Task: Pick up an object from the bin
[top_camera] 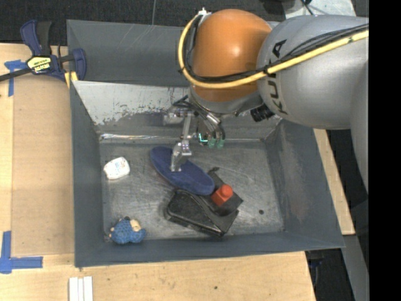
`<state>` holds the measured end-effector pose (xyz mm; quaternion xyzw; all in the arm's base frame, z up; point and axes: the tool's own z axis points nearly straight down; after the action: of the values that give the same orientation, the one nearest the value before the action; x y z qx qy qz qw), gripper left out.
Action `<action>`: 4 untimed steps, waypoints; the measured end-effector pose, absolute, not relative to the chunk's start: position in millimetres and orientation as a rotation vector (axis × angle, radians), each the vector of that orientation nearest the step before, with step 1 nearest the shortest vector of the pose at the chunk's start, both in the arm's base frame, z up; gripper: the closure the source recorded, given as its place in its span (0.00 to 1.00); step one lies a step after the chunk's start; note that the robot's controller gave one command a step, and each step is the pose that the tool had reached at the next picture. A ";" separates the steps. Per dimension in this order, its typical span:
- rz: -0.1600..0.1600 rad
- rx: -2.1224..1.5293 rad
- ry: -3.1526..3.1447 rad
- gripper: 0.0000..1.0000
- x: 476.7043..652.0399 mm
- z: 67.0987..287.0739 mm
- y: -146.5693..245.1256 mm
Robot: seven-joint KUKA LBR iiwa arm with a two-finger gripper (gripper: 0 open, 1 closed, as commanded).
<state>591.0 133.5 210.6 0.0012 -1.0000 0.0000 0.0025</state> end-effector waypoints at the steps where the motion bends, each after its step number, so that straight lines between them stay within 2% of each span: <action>1: -0.005 0.629 -3.079 0.00 617.8 90.4 118.4; 2: -0.004 0.627 -3.083 1.00 618.9 92.9 118.4; 3: -0.001 0.582 -3.101 1.00 623.0 221.7 123.4; 4: -0.001 1.576 -2.717 1.00 599.1 157.7 108.4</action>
Offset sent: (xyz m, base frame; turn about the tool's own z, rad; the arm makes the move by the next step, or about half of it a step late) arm 0.0252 -0.0165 -0.1230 -0.4021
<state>599.1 108.4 157.7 0.5019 -0.8649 -0.0003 0.0004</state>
